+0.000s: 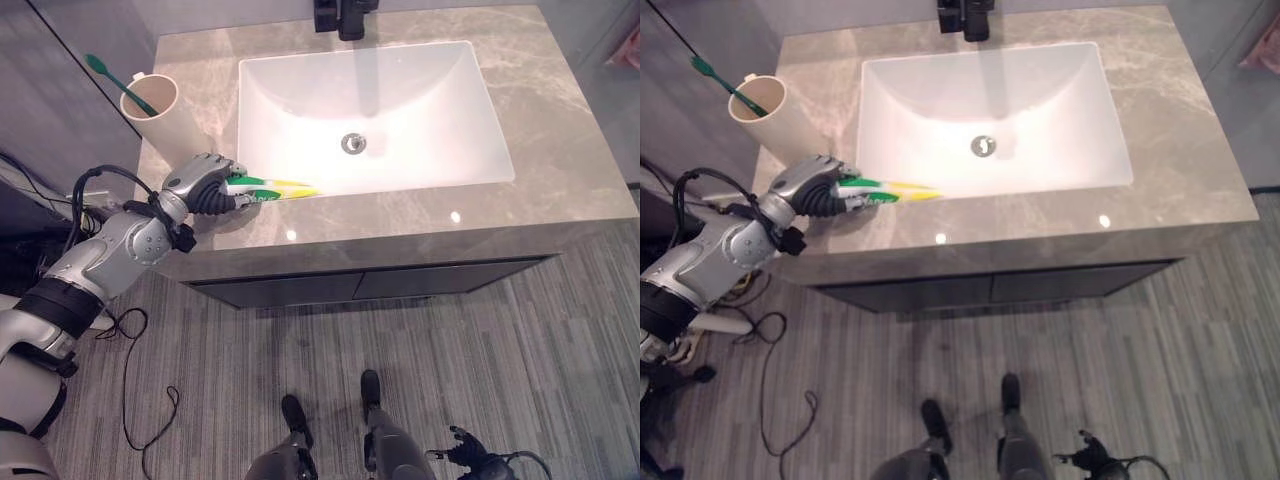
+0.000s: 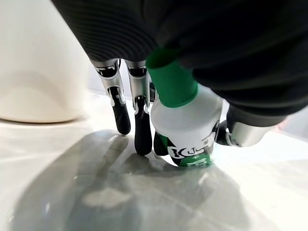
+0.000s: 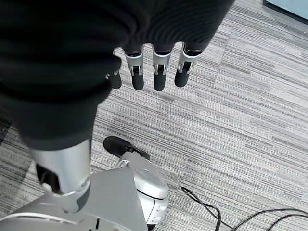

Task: Put brush and paste in cup on sink, flatten towel.

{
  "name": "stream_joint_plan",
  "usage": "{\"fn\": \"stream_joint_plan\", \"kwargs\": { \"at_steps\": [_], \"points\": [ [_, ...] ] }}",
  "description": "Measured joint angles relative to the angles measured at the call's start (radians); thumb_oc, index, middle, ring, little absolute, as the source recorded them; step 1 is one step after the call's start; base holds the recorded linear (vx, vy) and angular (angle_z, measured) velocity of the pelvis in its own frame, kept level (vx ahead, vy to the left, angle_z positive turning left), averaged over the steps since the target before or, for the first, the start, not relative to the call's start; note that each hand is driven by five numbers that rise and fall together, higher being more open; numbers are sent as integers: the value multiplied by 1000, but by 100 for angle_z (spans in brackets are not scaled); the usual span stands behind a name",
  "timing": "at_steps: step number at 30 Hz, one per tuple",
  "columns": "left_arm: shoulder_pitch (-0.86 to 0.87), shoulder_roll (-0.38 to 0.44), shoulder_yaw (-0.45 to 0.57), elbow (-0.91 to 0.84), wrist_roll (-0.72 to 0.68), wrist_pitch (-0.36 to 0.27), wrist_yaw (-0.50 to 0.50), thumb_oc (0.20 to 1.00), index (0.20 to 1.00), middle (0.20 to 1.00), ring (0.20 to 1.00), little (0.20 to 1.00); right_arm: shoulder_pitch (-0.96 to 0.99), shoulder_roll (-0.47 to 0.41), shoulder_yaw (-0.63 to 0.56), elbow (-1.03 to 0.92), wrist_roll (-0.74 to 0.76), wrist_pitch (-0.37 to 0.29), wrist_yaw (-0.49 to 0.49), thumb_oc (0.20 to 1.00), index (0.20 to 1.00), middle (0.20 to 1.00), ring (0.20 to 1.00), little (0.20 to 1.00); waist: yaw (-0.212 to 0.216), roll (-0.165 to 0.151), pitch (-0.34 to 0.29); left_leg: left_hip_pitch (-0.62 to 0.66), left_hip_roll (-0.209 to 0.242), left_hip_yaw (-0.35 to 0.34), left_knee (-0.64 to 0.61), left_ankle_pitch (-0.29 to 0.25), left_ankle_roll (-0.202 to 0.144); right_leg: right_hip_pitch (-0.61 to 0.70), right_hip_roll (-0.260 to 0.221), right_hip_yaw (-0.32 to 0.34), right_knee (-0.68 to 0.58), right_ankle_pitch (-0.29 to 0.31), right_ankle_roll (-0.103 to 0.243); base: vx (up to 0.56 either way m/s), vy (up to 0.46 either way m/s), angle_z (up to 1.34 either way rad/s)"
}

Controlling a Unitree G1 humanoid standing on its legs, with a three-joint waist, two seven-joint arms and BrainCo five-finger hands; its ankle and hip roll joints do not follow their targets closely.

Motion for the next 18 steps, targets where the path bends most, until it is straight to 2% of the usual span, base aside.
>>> {"fn": "stream_joint_plan", "kwargs": {
  "at_steps": [4, 5, 10, 11, 13, 15, 17, 18],
  "points": [
    [9, -2, -1, -1, 56, 2, 1, 200, 200, 200, 200, 200, -2, -4, -15, 3, 16, -1, -1, 1000, 1000, 1000, 1000, 1000, -6, -2, 1, 31, 1, -7, 0, -1, -2, 31, 1, -1, 0, -4, 2, 52, -14, -1],
    [45, -7, 28, -13, 88, 2, 3, 200, 200, 200, 200, 200, -5, -5, -66, 24, 46, -1, -2, 1000, 1000, 1000, 1000, 1000, -11, -4, 1, 59, 4, -11, 0, -5, -7, 59, 3, -2, 0, -7, 2, 58, -34, 3],
    [81, 3, 49, -117, 160, -1, 4, 200, 200, 200, 200, 200, -8, -36, -246, 112, 200, 2, 13, 1000, 1000, 1000, 1000, 1000, -7, -30, -4, 128, 15, -37, 0, -14, -20, 141, 12, -27, 0, -25, -5, 32, -23, 10],
    [81, 13, 50, -178, 182, -6, 4, 200, 200, 200, 200, 200, -11, -69, -324, 134, 272, 5, 23, 1000, 1000, 1000, 1000, 1000, 4, -45, -10, 143, 19, -40, 0, -15, -20, 157, 15, -29, 0, -27, -6, -17, -21, 14],
    [80, 25, 50, -227, 196, -24, 8, 200, 200, 200, 200, 200, -17, -130, -356, 133, 348, 8, 20, 1000, 1000, 1000, 1000, 1000, 5, -67, -28, 154, 21, -42, 0, -15, -21, 169, 17, -30, 0, -27, -6, -6, -7, 2],
    [71, 41, 52, -252, 207, -39, 15, 200, 200, 200, 200, 200, -47, -211, -441, 93, 422, 25, 41, 1000, 1000, 1000, 1000, 1000, -1, -89, -42, 166, 21, -42, 0, -16, -21, 181, 18, -29, 0, -27, -8, -21, 11, -2],
    [69, 43, 56, -279, 225, -38, 44, 200, 200, 200, 200, 200, -25, -282, -492, 11, 502, 15, 40, 1000, 1000, 1000, 1000, 1000, -6, -100, -70, 172, 22, -40, 0, -16, -22, 185, 18, -27, -1, -26, -8, -34, 44, -4],
    [74, 46, 91, -299, 239, -42, 66, 200, 200, 200, 200, 200, 0, -346, -513, -152, 540, 34, 40, 1000, 1000, 1000, 1000, 1000, -11, -112, -78, 183, 23, -38, 0, -17, -22, 194, 20, -24, 0, -26, -9, -35, 44, -3]
  ]
}}
